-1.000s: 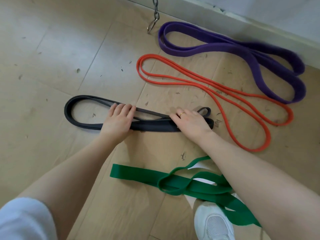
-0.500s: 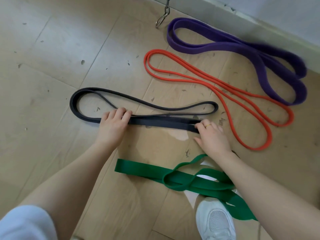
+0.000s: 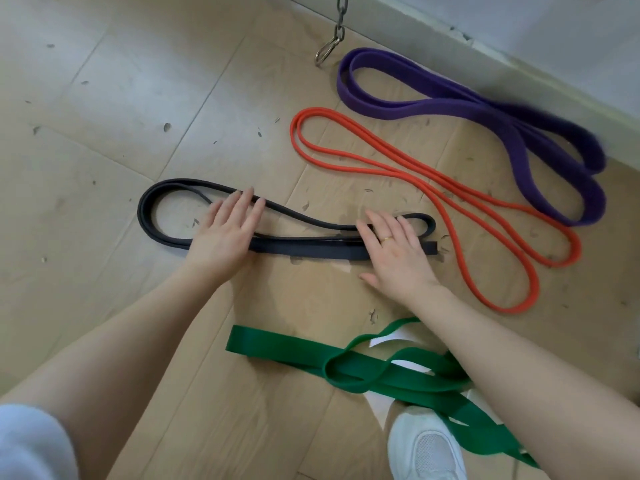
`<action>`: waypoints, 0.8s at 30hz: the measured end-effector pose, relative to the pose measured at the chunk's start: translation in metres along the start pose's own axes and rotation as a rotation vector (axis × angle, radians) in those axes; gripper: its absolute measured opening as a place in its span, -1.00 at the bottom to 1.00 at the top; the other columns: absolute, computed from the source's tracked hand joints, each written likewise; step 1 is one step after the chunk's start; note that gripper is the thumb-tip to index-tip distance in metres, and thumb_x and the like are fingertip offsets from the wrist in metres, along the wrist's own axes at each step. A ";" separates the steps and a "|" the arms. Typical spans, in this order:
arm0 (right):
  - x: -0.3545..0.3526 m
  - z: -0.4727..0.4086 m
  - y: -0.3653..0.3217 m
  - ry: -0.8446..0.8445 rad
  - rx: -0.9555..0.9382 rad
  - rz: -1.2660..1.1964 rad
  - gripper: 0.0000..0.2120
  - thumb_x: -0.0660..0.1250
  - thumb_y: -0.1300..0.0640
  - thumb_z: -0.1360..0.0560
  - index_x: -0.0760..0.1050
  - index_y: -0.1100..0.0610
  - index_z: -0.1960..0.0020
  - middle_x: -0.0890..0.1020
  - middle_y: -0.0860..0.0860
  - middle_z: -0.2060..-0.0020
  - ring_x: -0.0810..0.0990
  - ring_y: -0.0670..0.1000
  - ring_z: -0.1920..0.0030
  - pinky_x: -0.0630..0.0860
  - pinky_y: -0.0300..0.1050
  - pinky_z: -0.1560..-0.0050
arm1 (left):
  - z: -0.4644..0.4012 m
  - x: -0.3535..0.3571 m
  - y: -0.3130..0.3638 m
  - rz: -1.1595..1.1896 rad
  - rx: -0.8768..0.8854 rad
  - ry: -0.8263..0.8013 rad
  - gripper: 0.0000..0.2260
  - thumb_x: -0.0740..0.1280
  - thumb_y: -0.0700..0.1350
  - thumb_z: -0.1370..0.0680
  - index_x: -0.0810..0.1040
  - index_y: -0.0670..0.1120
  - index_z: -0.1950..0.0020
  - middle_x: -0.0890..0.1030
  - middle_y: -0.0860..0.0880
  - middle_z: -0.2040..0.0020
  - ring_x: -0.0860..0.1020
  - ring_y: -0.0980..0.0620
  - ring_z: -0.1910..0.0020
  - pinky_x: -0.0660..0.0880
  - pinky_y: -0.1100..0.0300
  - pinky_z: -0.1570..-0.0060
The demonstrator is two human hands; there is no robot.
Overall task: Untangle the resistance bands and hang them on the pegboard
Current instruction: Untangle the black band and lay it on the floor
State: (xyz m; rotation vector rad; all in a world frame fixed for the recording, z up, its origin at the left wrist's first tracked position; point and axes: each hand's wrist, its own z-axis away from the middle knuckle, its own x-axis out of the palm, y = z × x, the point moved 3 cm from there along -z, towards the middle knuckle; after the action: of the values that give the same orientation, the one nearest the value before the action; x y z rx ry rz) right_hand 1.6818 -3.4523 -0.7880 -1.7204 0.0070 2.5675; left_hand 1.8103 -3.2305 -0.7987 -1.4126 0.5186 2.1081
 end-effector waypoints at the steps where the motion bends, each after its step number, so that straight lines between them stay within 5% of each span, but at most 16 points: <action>1: 0.000 -0.011 -0.003 -0.041 -0.017 0.021 -0.18 0.39 -0.01 -0.42 0.03 0.17 -0.51 0.13 0.15 -0.50 0.09 0.15 -0.49 -0.10 0.07 -0.48 | -0.005 -0.002 -0.003 -0.031 0.015 -0.042 -0.31 0.23 -0.12 -0.55 -0.15 -0.08 -0.52 -0.12 -0.13 -0.54 -0.12 -0.13 -0.52 -0.20 -0.01 -0.45; 3: -0.001 -0.025 -0.005 -0.093 -0.036 0.053 -0.31 0.29 0.05 -0.50 0.02 0.16 -0.51 0.18 0.11 -0.48 0.14 0.13 -0.47 -0.02 0.03 -0.46 | -0.013 -0.007 -0.010 -0.073 0.033 -0.107 -0.24 0.32 0.02 -0.50 -0.10 -0.09 -0.52 0.01 -0.14 -0.52 -0.06 -0.14 -0.51 -0.22 -0.06 -0.44; 7: 0.001 -0.029 0.000 -0.101 -0.033 0.029 -0.70 0.22 0.19 -0.53 0.32 0.16 -0.25 0.45 0.10 -0.20 0.43 0.12 -0.21 0.36 -0.04 -0.09 | -0.016 -0.013 -0.017 -0.082 0.098 -0.142 -0.35 0.37 0.09 -0.44 0.20 -0.10 -0.42 0.33 -0.10 -0.33 0.23 -0.15 -0.38 -0.02 -0.06 -0.42; 12: 0.002 -0.015 0.001 0.118 0.029 0.008 -0.51 0.56 0.13 -0.20 0.52 0.22 -0.08 0.59 0.16 -0.02 0.58 0.20 0.00 0.50 0.05 -0.08 | 0.008 -0.006 -0.028 0.082 0.070 0.075 -0.40 0.53 -0.12 -0.29 0.43 -0.23 -0.26 0.47 -0.26 -0.21 0.44 -0.30 -0.20 0.36 -0.14 -0.19; 15: 0.010 0.008 0.002 0.220 0.169 -0.096 -0.63 0.53 0.09 -0.26 0.53 0.22 0.02 0.59 0.16 0.09 0.57 0.22 0.09 0.50 0.06 0.00 | 0.025 0.005 -0.026 0.114 0.071 0.089 -0.69 0.45 -0.23 -0.38 0.52 -0.23 -0.08 0.54 -0.24 -0.06 0.54 -0.28 -0.01 0.44 -0.09 0.00; 19: 0.033 0.036 0.011 0.090 0.314 -0.116 -0.62 0.52 0.21 -0.29 0.52 0.25 -0.07 0.57 0.19 -0.04 0.53 0.23 -0.07 0.41 0.17 -0.21 | 0.033 0.017 -0.020 0.123 0.038 0.050 -0.71 0.36 -0.33 -0.42 0.53 -0.20 -0.13 0.57 -0.22 -0.03 0.54 -0.25 0.00 0.46 -0.05 0.08; 24: 0.030 0.036 0.025 0.085 0.348 -0.044 -0.62 0.44 0.38 -0.31 0.51 0.22 -0.10 0.53 0.22 -0.17 0.42 0.32 -0.23 0.33 0.27 -0.26 | 0.030 0.013 -0.017 0.058 0.009 0.045 -0.64 0.31 -0.30 -0.46 0.46 -0.19 -0.25 0.53 -0.19 -0.16 0.49 -0.22 -0.12 0.41 -0.03 -0.06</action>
State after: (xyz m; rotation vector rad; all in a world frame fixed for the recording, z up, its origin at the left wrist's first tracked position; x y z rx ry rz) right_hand 1.6366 -3.4746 -0.8025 -1.6708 0.3894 2.2900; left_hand 1.7955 -3.1967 -0.8001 -1.4597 0.5925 2.1209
